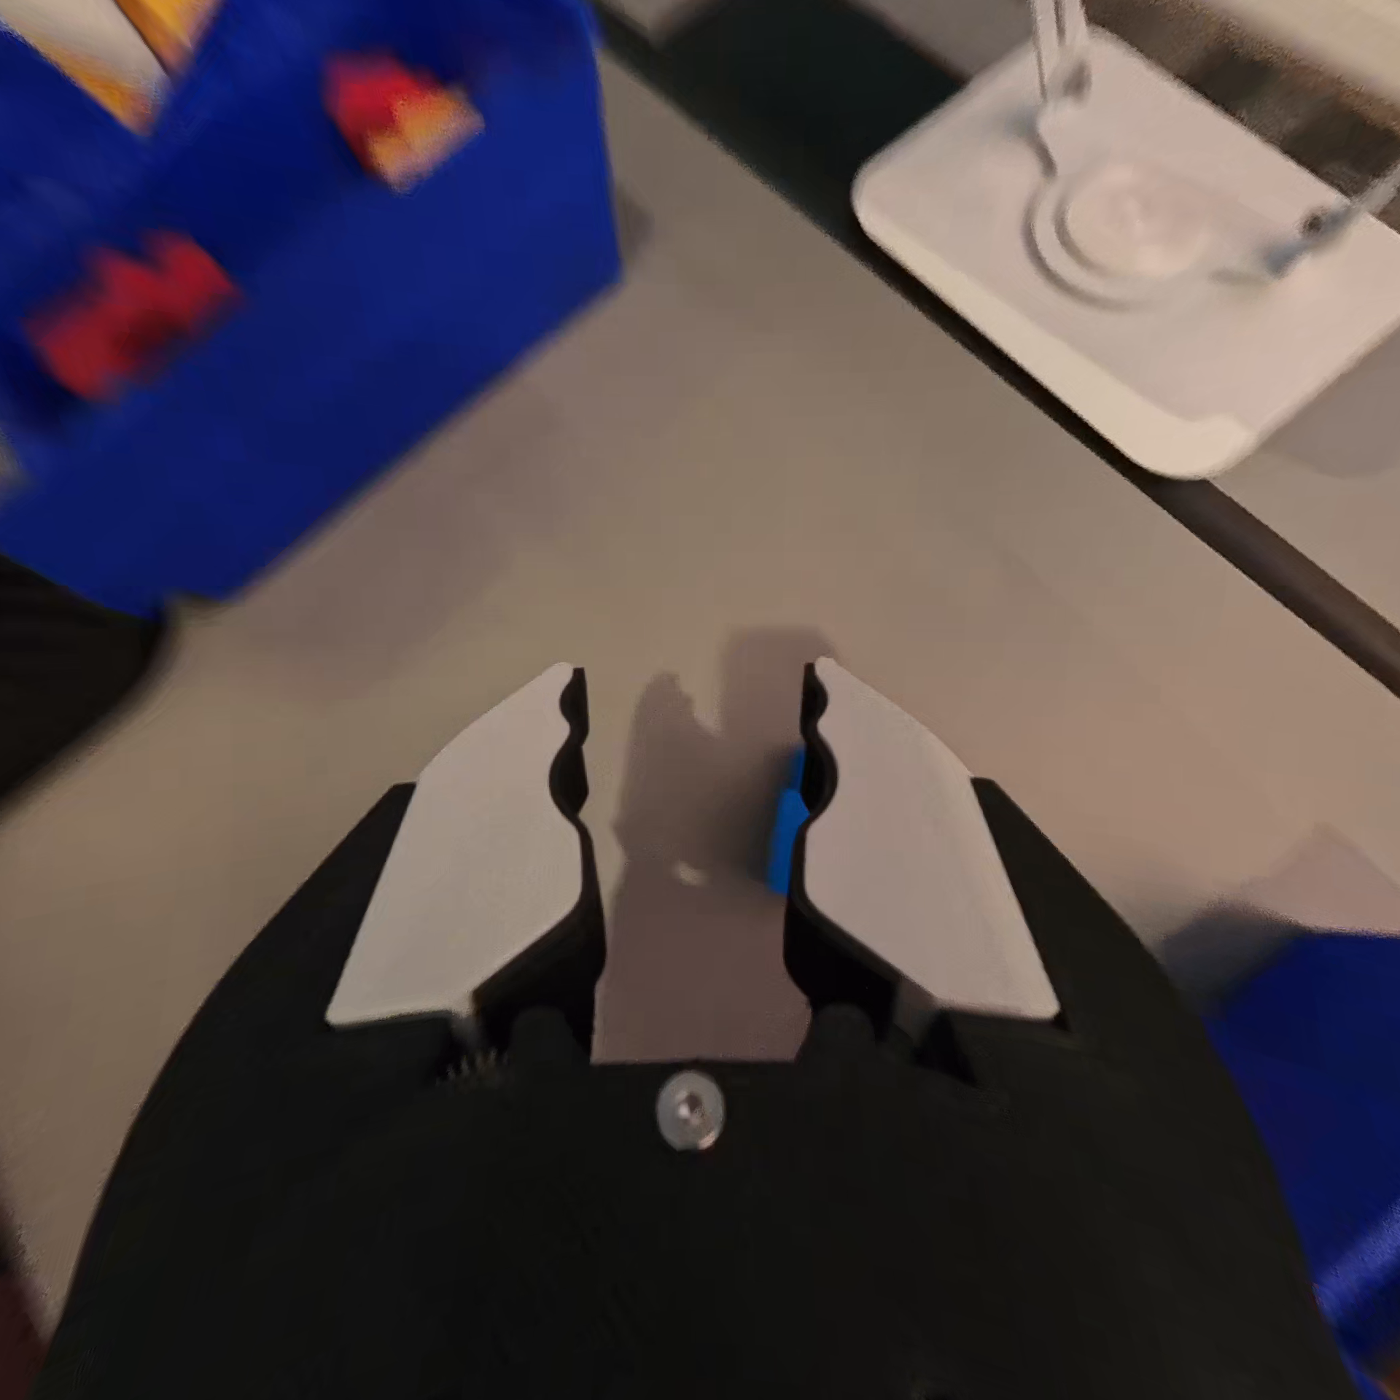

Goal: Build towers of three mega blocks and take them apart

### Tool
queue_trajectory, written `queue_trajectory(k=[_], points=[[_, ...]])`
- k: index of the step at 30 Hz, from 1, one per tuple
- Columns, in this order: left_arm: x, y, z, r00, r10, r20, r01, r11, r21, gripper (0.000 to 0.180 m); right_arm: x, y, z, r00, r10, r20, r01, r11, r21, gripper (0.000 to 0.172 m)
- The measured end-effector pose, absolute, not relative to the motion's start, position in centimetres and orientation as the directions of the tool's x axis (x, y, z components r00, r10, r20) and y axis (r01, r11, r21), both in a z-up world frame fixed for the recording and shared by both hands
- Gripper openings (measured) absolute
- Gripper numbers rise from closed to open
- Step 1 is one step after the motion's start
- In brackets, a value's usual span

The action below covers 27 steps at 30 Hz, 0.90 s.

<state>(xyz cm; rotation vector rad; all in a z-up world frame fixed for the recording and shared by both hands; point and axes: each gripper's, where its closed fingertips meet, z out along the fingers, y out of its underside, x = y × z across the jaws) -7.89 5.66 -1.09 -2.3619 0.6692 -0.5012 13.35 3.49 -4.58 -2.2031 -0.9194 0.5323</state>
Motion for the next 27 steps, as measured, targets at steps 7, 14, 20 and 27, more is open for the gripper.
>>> queue_trajectory(k=[7, 14, 20, 27], points=[[3.2, 0.5, 5.0, 0.513, -0.792, -0.331, -0.633, -0.089, -0.769, 0.069, 9.2, -1.5, 4.2, 0.254, 0.768, -0.588, 0.059, -0.619, -0.783, 0.055], [7.9, -0.9, 2.6, 0.408, -0.804, -0.432, -0.722, 0.006, -0.692, 0.069, 8.1, -2.5, 4.1, 0.213, 0.755, -0.621, 0.072, -0.646, -0.760, 0.062], [9.8, -2.0, 1.2, 0.342, -0.847, -0.407, -0.725, 0.038, -0.688, 0.070, 7.4, -3.2, 1.7, 0.211, 0.774, -0.596, 0.210, -0.632, -0.746, 0.040], [4.6, 0.8, 2.7, 0.462, -0.763, -0.452, -0.742, -0.053, -0.669, 0.088, 10.5, 0.9, -4.4, 0.542, 0.758, -0.363, 0.382, -0.607, -0.697, 0.037]])
